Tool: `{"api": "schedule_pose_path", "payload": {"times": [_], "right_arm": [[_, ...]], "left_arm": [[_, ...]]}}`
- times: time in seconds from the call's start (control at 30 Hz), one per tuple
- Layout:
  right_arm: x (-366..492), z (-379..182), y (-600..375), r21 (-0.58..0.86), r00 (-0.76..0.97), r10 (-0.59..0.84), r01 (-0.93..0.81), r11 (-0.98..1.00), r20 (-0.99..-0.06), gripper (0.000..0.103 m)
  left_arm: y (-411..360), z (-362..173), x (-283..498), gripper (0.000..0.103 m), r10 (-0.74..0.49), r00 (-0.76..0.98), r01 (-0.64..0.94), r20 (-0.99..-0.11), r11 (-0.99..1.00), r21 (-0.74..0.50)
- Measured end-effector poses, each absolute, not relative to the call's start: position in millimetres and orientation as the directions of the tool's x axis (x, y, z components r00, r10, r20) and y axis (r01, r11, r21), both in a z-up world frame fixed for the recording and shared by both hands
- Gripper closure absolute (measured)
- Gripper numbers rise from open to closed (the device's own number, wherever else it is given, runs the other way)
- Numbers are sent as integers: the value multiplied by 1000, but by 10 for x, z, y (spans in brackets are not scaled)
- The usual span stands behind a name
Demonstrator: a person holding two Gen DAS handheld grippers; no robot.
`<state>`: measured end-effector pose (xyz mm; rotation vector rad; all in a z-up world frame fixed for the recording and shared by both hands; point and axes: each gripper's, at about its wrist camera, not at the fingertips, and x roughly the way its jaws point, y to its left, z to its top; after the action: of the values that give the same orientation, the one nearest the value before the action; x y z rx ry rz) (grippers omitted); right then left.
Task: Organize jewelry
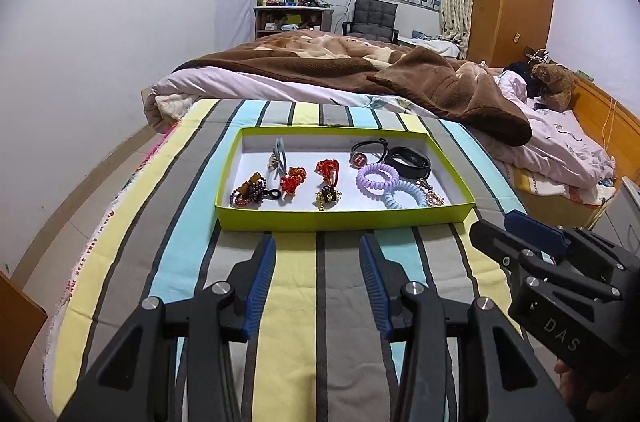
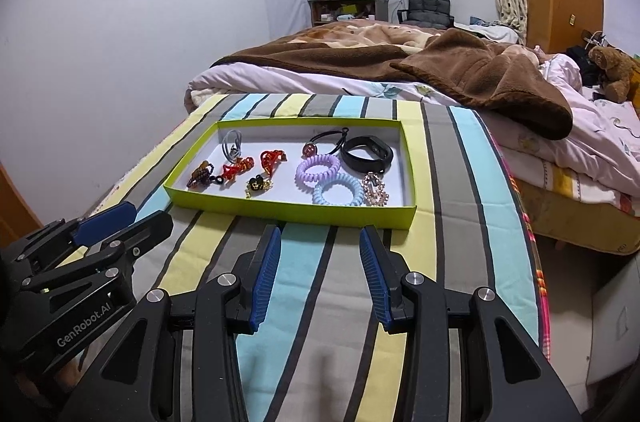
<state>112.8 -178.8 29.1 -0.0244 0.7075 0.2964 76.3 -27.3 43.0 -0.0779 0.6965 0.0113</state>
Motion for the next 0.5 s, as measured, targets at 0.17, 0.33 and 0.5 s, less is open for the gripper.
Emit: {"api": "schedule_pose_path", "payload": {"times": [0.17, 0.33, 0.5], "right_arm": [[1090, 321, -1782, 74, 727, 256, -273, 959, -637, 61], [1064, 325, -1779, 69, 729, 253, -273, 960, -635, 61], [1053, 327, -1771, 71, 729, 257, -276, 959, -635, 61]], "left_arm": [[-280, 439, 735, 58, 6, 768, -50, -641, 997, -51], [-286, 442, 705, 58, 3, 768, -48, -640, 997, -53], [-277, 452, 685, 58, -2, 770, -46, -639, 997, -58]]}}
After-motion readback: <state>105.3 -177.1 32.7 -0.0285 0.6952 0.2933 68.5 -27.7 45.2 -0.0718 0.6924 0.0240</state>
